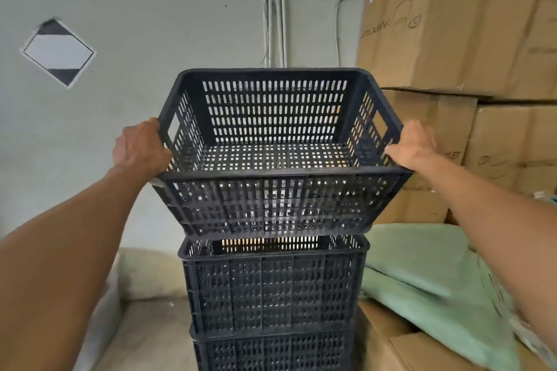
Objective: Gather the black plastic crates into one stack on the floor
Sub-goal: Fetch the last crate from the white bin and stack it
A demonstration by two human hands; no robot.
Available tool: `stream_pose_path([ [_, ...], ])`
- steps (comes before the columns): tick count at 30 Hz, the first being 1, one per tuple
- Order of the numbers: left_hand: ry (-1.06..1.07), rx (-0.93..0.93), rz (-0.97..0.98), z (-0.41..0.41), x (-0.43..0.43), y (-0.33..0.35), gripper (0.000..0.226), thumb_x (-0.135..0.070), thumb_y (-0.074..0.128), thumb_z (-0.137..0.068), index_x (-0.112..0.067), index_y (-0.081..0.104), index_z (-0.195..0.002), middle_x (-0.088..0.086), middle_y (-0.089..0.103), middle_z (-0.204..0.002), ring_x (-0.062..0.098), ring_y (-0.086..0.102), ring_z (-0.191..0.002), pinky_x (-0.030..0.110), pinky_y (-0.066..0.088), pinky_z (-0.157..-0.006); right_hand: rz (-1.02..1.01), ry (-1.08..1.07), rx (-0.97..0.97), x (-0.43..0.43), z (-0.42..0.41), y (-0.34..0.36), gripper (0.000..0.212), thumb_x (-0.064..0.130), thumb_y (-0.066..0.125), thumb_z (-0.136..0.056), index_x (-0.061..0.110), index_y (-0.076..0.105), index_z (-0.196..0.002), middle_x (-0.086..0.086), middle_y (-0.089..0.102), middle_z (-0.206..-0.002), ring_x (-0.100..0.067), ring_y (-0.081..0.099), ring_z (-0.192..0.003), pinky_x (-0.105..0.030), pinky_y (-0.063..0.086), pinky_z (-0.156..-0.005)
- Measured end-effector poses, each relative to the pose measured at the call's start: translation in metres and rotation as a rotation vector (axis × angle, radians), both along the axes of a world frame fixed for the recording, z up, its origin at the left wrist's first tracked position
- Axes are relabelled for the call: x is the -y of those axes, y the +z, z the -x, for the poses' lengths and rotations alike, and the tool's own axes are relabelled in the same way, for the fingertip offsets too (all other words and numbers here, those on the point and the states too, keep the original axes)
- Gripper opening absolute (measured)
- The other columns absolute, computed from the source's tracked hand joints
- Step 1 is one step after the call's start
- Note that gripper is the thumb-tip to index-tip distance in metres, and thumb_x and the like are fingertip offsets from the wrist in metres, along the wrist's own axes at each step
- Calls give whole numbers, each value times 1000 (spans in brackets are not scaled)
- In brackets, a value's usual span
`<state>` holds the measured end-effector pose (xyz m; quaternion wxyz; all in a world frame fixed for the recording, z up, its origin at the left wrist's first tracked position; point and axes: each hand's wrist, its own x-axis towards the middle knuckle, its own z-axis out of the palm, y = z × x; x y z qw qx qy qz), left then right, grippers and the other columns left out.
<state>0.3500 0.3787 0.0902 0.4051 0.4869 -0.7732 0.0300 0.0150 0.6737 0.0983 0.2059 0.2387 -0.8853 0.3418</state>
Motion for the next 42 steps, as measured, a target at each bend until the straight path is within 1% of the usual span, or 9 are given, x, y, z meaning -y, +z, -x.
stream_pose_path([
  [8,30,73,-113,24,-5,8,19,-11,76,-69,-18,67,-85,10,59,-68,33,58,-68,32,46,-58,-61,129,122,12,51,-4,33,13,77,-71,7,56,-97,-14,60,-88,-36,59,-82,-45,53,-77],
  [17,12,121,-194,30,32,3,22,-18,83,-63,-21,63,-72,9,61,-63,20,52,-55,23,32,-45,-74,144,158,44,61,-8,31,12,77,-72,7,59,-97,-11,60,-82,-31,59,-75,-38,51,-69],
  [21,-1,208,-231,35,49,7,17,-15,79,-65,-15,69,-79,11,62,-65,24,53,-57,25,35,-47,-114,206,143,60,68,-7,57,6,78,-71,18,54,-121,-8,61,-107,-26,54,-81,-28,38,-56],
  [23,-15,253,-251,40,58,10,15,-11,75,-69,-11,71,-83,13,61,-67,26,54,-59,27,39,-51,-147,221,143,67,73,-5,61,5,77,-72,19,54,-127,-11,61,-114,-27,55,-83,-30,44,-63],
  [25,-29,299,-263,46,67,11,14,-8,70,-73,-5,72,-87,14,61,-71,31,57,-65,30,45,-57,-191,218,163,73,76,-3,52,5,74,-76,17,56,-124,-14,62,-111,-31,59,-84,-38,52,-74],
  [30,-57,393,-310,64,85,14,15,-4,61,-80,3,71,-89,17,61,-75,36,61,-73,33,49,-62,-323,178,189,84,81,0,31,7,58,-83,14,61,-113,-16,62,-85,-33,63,-66,-36,54,-56],
  [33,-74,410,-304,69,103,14,15,-4,62,-80,5,70,-90,16,55,-70,34,54,-69,30,37,-54,-362,155,173,92,86,2,34,6,56,-85,14,61,-118,-14,59,-85,-30,59,-64,-31,48,-51],
  [38,-86,331,-327,73,110,14,19,-4,61,-79,6,70,-93,17,56,-67,31,52,-65,31,38,-58,-396,134,139,99,91,5,36,7,54,-87,12,61,-121,-15,56,-96,-32,54,-68,-39,52,-61],
  [42,-51,217,-229,75,103,13,37,-10,65,-81,-2,69,-117,20,67,-104,39,61,-96,37,49,-77,-292,99,146,98,91,1,34,11,62,-83,20,65,-116,-13,62,-102,-30,57,-74,-38,53,-66],
])
